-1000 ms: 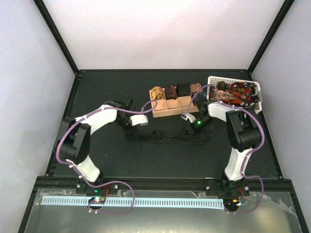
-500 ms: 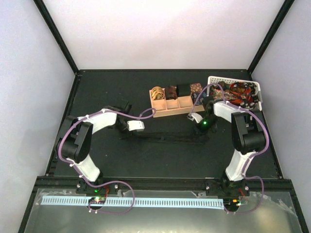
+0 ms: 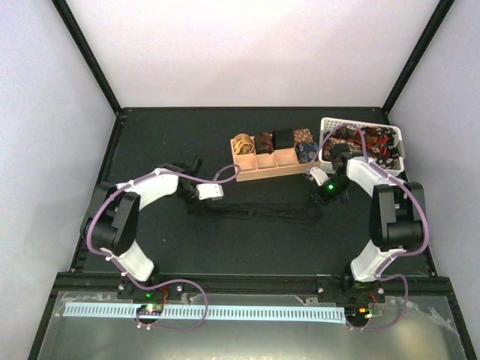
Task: Roll the ties
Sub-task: Adjust the tie at the center of the board.
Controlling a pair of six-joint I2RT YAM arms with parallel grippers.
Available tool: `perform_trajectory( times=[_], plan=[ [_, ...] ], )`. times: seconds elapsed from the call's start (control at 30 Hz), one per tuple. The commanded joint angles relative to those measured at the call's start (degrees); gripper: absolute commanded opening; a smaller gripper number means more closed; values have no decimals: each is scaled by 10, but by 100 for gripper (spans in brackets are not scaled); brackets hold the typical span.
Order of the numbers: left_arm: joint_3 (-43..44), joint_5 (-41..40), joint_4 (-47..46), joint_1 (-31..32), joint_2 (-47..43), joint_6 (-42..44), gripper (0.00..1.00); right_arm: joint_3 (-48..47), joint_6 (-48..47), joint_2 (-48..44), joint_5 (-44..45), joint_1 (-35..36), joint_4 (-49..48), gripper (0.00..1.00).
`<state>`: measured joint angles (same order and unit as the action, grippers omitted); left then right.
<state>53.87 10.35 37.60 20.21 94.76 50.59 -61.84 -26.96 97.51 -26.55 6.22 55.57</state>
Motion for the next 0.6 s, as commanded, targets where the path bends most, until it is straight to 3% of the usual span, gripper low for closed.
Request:
perform_trajectory(
  times=[0.0,0.13,0.4,0.57],
  plan=[
    [3,16,-11,-3,-26,2,50,30,-3,-32,78,-8,-39,34],
    [5,17,-14,-3,-31,-2,53,52,5,-40,113,-7,-78,45],
    [1,18,-24,-4,-44,-15,57,95,-13,-30,173,13,-145,43],
    [-7,20,-52,-9,-75,-39,63,119,-33,-22,185,25,-159,27]
  ],
)
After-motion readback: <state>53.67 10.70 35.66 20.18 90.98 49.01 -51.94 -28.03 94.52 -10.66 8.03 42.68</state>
